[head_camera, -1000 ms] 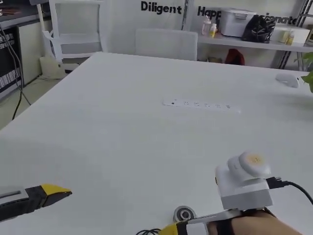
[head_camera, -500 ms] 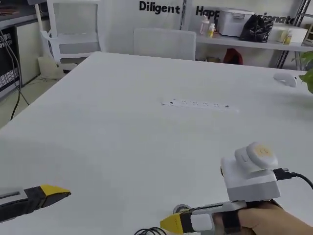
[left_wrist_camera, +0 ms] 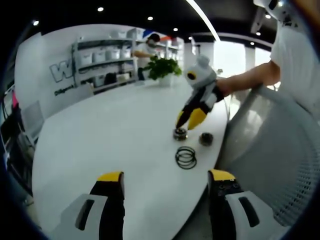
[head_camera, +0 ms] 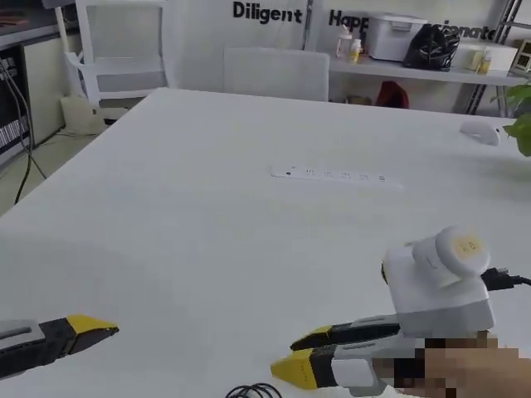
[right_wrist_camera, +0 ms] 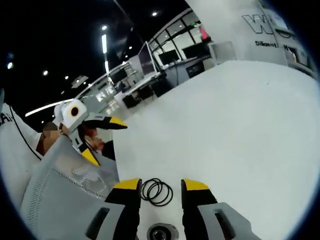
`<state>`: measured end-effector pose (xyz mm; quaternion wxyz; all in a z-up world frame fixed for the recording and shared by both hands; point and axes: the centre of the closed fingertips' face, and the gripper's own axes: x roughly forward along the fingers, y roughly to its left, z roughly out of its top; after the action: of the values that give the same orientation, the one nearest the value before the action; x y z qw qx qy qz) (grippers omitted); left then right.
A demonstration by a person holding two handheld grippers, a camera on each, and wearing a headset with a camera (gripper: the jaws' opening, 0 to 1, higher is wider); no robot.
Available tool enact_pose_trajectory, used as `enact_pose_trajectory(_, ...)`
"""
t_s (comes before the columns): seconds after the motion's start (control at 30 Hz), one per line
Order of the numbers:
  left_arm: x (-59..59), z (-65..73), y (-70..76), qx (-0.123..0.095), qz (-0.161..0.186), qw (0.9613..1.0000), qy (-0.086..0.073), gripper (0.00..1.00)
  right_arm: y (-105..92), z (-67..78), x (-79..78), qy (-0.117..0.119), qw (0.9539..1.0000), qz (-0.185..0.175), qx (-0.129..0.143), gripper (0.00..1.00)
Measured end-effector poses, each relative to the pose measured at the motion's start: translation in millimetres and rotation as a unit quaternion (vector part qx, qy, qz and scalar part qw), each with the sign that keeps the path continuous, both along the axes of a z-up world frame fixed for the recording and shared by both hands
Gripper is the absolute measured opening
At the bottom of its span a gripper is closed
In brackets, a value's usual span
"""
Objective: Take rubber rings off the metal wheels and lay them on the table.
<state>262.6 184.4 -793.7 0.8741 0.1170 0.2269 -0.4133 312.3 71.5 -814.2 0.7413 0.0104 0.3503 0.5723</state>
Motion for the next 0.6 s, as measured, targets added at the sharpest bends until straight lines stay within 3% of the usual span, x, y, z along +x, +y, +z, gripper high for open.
enact_pose_trajectory(0.1,0.1,-1.0,-0.2,0.0,0.0,1.0,0.001,0.69,-2.4,4.0,3.5,-0.028,0.9996,0.007,-0.004,0.35)
enact_pose_trajectory(0.3,-0.9,-2.8,-1.9,0.0,-0.002,1.0,0.004,0.7,-8.0,12.2,8.5,-0.051,0.9987,0.008,0.0,0.44)
enact_pose_trajectory(0.47,-0.4,-3.3,-1.5,0.0,0.0,1.0,0.005,0.7,-13.0,15.2,12.7,-0.086,0.9962,0.013,-0.01,0.54)
enact_pose_trajectory(0.6,0.1,-2.5,-1.3,-0.001,0.0,1.0,0.004,0.7,-15.6,24.2,19.3,-0.102,0.9947,0.005,-0.004,0.57)
